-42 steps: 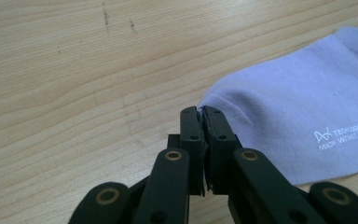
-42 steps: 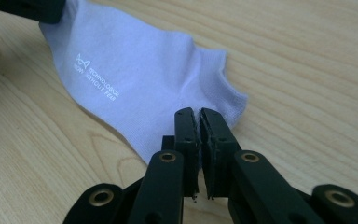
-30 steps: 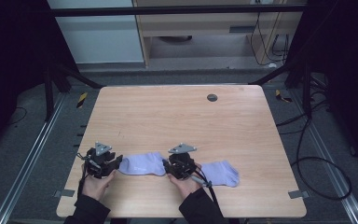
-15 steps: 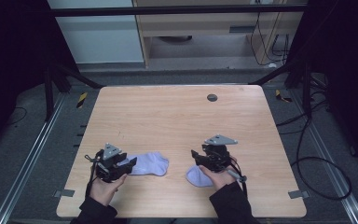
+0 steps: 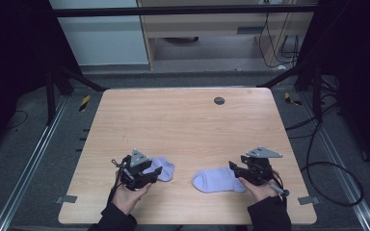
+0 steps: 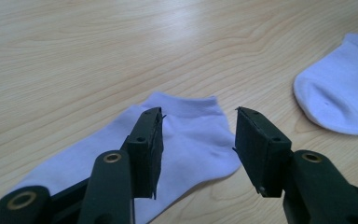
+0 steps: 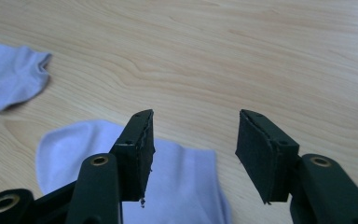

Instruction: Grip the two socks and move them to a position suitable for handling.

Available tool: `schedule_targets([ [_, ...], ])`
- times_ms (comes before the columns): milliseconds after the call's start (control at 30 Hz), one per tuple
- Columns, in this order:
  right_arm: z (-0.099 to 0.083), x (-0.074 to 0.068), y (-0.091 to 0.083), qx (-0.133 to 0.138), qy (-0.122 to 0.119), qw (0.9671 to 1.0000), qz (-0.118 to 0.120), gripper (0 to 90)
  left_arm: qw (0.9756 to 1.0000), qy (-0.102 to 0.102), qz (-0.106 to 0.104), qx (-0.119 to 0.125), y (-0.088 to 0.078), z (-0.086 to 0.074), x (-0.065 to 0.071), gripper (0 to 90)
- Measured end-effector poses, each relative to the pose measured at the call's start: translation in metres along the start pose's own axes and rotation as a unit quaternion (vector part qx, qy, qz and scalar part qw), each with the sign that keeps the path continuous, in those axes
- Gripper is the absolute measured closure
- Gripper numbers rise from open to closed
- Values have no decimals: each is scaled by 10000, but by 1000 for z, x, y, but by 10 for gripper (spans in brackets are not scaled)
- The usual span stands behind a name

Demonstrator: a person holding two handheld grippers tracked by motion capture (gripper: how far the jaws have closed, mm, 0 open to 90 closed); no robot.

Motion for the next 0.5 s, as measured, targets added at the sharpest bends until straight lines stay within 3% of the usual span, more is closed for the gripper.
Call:
schedule_targets([
  [133,-12,10,-4,-112,43,9999,-53,478,9998,123,-79,-101,12,0,16,512],
  [500,-37,18,1,-480,28,9988,23,542,9977,460,-274,-418,45,-2,58,511],
])
Point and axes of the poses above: each handheld gripper's, and its own axes: y roughly forward along the jaws, z roughly out of its top, x roughly to its right, the point moved 4 cm from there along y, roughly forward along the jaws, and after that the axes turned 11 degrees about -y, right-handed, at the moved point
